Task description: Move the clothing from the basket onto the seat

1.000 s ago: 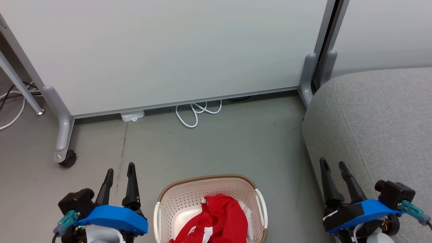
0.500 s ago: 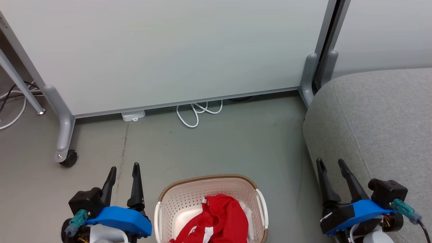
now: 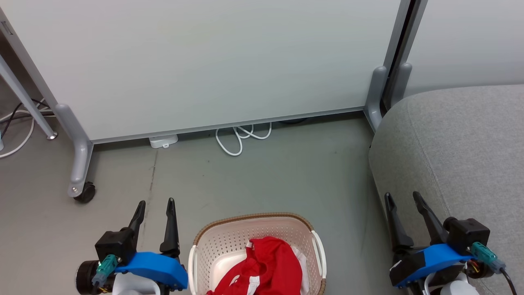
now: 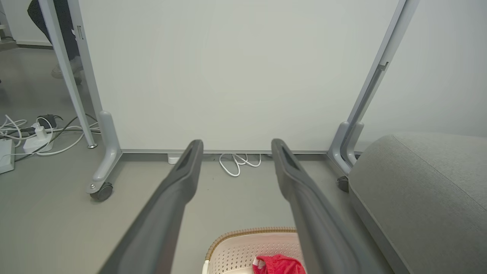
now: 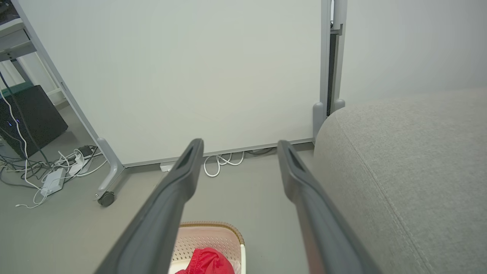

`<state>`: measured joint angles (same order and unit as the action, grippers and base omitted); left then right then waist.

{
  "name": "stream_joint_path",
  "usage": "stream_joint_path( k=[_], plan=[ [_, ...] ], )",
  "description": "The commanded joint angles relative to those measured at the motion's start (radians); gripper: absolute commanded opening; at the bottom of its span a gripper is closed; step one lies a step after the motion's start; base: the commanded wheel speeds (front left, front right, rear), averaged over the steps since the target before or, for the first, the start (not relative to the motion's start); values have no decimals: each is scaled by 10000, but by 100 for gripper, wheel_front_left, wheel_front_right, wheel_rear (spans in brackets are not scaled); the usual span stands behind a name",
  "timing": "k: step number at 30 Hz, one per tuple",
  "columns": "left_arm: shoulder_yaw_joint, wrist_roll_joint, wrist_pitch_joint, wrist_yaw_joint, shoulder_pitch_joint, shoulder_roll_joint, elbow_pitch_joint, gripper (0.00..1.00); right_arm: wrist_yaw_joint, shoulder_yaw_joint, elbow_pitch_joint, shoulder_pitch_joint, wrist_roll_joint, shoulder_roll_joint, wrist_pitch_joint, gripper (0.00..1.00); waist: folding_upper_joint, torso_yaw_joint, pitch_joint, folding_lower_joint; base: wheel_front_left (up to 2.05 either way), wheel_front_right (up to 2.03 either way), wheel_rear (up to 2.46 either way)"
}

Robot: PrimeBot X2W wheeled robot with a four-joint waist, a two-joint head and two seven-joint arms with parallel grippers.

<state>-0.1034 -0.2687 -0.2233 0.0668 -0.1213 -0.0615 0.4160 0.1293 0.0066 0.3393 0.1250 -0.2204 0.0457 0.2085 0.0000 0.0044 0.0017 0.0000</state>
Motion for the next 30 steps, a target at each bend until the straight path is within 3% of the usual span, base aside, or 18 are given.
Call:
stream_joint_path(
  k=[1,20,30],
  plan=[
    [17,218,-106,-76,-183,-14,58,100,21,-18,7,164,286,64,84,100,0,9,-1,0,0,0,0],
    [-94,1170,-441,-130,-294,57,531,100,16,23,93,156,1509,72,309,100,0,50,-101,0,0,0,0],
    [-3,1022,-435,-75,-261,81,581,100,16,40,101,136,1370,71,256,100,0,3,-111,0,0,0,0]
  ],
)
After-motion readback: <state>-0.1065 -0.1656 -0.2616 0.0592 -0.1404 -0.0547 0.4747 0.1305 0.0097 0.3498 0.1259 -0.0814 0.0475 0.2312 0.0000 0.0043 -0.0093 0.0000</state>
